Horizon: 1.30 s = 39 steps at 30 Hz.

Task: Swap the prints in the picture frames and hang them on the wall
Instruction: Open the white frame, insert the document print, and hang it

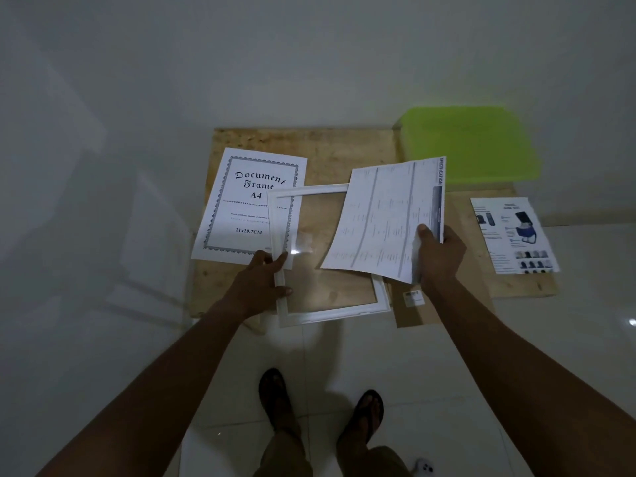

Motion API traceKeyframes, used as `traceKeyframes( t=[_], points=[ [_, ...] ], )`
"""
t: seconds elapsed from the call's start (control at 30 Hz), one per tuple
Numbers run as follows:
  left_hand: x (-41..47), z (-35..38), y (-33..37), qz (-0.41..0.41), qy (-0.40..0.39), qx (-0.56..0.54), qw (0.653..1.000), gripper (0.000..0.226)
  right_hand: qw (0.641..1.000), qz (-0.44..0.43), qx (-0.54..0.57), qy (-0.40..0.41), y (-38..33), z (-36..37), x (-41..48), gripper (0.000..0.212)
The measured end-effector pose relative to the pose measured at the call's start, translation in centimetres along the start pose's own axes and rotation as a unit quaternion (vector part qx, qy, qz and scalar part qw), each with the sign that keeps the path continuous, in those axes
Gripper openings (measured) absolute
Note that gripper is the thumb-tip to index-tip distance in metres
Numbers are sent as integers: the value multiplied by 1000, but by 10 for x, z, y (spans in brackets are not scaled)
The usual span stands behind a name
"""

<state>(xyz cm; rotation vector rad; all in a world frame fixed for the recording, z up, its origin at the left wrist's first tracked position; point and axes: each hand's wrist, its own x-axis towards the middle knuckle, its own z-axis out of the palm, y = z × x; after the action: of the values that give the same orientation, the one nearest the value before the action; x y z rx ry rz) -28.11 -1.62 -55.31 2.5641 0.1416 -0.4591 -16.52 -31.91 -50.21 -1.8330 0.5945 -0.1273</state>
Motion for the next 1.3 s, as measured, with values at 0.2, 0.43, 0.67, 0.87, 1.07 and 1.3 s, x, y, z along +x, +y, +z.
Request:
traceKeyframes(
  t=[0.2,0.43,0.67,0.87,1.07,1.3],
  points=[
    [-1,-5,4,-23,-7,-3,1000,82,1000,-10,-12,1,-4,-1,-9,16],
    [-4,-16,20,-74,121,34,989,54,995,-95,-40,3,-29,-19,-9,4],
    [27,-15,90,51,107,89,989,38,968,-160,-79,174,-56,-72,-2,27],
    [52,28,195,109,20,54,992,49,933,-173,-108,296,-43,-139,22,35],
    [71,80,283,109,-28,101,989,69,887,-244,-286,268,-8,-198,59,38],
    [77,118,308,32,-52,156,986,81,861,-215,-448,111,67,-195,97,35]
  ],
)
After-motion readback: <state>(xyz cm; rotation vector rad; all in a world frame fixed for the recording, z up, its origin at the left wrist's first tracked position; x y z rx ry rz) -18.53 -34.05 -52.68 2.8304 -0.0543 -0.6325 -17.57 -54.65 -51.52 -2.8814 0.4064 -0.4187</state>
